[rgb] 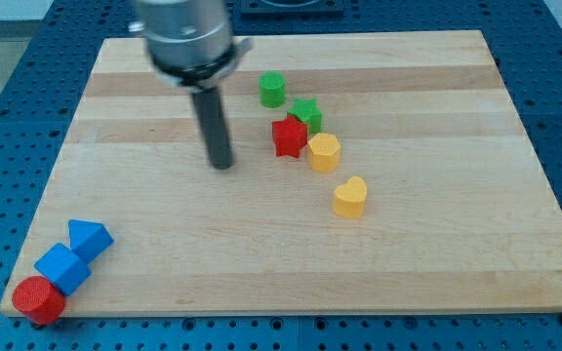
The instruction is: Move the hexagon and the red star away from each other
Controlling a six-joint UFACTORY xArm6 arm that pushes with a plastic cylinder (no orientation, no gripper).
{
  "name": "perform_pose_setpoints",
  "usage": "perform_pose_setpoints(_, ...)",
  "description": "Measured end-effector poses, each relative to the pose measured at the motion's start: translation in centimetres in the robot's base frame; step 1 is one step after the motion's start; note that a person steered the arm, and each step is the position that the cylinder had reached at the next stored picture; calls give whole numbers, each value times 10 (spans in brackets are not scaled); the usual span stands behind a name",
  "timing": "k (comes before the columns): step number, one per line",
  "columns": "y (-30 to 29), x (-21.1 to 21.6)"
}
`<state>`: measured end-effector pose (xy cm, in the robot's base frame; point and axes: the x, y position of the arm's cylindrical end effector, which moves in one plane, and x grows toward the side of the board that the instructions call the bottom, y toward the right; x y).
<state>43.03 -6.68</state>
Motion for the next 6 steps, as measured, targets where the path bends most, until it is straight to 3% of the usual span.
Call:
perform_pose_setpoints(5, 135, 14)
perform_pose_setpoints(6, 139, 14)
